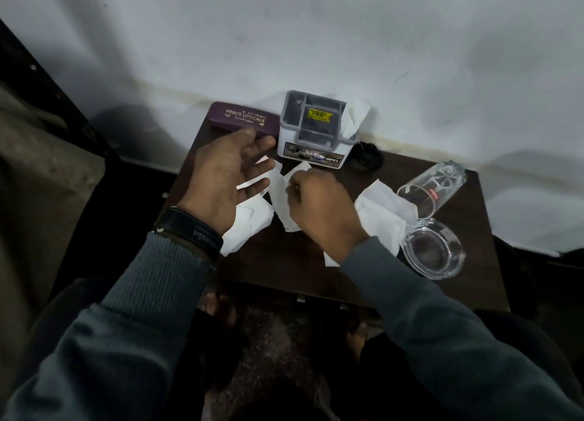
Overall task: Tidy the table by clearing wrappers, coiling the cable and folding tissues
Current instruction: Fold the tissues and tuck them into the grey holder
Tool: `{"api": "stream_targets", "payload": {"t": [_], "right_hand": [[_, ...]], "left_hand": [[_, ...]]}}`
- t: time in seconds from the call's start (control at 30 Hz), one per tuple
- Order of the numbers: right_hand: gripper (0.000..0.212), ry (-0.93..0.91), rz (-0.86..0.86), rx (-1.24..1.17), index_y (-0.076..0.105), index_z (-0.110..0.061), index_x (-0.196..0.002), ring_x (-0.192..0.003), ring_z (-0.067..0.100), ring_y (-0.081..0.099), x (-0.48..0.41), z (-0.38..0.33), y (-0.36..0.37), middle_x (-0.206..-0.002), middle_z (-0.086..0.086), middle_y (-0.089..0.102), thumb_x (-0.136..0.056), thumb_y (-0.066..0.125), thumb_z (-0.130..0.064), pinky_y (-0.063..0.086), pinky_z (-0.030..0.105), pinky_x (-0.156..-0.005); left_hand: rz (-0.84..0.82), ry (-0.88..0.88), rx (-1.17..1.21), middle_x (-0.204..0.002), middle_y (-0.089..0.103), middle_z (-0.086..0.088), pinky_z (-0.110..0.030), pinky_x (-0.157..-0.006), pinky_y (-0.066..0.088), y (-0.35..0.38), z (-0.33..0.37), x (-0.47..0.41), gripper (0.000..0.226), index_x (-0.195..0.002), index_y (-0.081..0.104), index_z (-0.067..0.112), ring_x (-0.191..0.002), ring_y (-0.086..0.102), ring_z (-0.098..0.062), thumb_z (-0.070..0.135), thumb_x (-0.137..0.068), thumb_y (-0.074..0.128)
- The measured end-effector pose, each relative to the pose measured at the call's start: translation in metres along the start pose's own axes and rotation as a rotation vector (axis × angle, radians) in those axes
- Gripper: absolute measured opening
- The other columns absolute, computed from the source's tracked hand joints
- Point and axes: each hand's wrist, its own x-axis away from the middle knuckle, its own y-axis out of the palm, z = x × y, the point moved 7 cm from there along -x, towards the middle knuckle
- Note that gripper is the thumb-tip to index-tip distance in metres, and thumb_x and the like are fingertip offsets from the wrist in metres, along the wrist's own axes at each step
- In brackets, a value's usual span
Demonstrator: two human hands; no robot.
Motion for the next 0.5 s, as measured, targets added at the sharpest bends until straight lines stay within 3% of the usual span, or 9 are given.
{"api": "stream_targets", "payload": {"t": [0.13, 0.23, 0.3, 0.4, 0.5], "right_hand": [[0.039, 0.072, -0.151, -0.197, 0.076, -0.015, -0.111, -0.096, 0.02, 0.069, 0.003, -0.005, 0.019, -0.101, 0.004, 0.076, -0.097, 0.061, -0.047, 0.054, 0.031, -0.085], [0.029, 0.223, -0.037, -0.297, 0.078, -0.017, -0.095, -0.084, 0.019, 0.07, -0.003, 0.031, 0.001, -0.089, 0.002, 0.077, -0.098, 0.062, -0.042, 0.055, 0.031, -0.08], [0.032, 0.298, 0.003, -0.178, 0.074, -0.016, -0.094, -0.09, 0.026, 0.068, -0.009, 0.06, -0.006, -0.091, 0.007, 0.072, -0.094, 0.063, -0.046, 0.056, 0.039, -0.085], [0.053, 0.383, -0.209, 0.05, 0.069, -0.015, -0.103, -0.105, 0.032, 0.06, -0.01, 0.075, 0.006, -0.104, 0.009, 0.065, -0.081, 0.068, -0.063, 0.052, 0.048, -0.093], [0.041, 0.375, -0.266, -0.071, 0.07, -0.015, -0.095, -0.095, 0.029, 0.066, -0.012, 0.068, 0.016, -0.096, 0.005, 0.07, -0.077, 0.076, -0.052, 0.054, 0.045, -0.089]], "left_hand": [[0.0, -0.006, -0.001, -0.108, 0.08, 0.006, -0.033, -0.08, 0.059, -0.001, 0.001, 0.0, 0.009, -0.103, 0.067, 0.029, -0.1, 0.075, -0.017, 0.031, -0.1, 0.059], [0.0, 0.0, 0.005, -0.108, 0.08, 0.006, -0.035, -0.085, 0.059, -0.003, 0.003, 0.001, 0.008, -0.102, 0.067, 0.028, -0.098, 0.075, -0.017, 0.03, -0.1, 0.059], [-0.001, 0.006, 0.007, -0.108, 0.08, 0.006, -0.035, -0.084, 0.059, -0.004, 0.004, 0.001, 0.009, -0.103, 0.067, 0.029, -0.098, 0.075, -0.017, 0.03, -0.101, 0.059], [-0.006, 0.002, 0.007, -0.106, 0.08, 0.007, -0.034, -0.081, 0.059, -0.002, 0.002, 0.001, 0.008, -0.103, 0.066, 0.029, -0.099, 0.075, -0.017, 0.031, -0.101, 0.058], [-0.001, -0.005, 0.009, -0.107, 0.079, 0.007, -0.034, -0.083, 0.059, -0.002, 0.001, 0.001, 0.008, -0.103, 0.065, 0.029, -0.106, 0.075, -0.02, 0.031, -0.101, 0.058]]}}
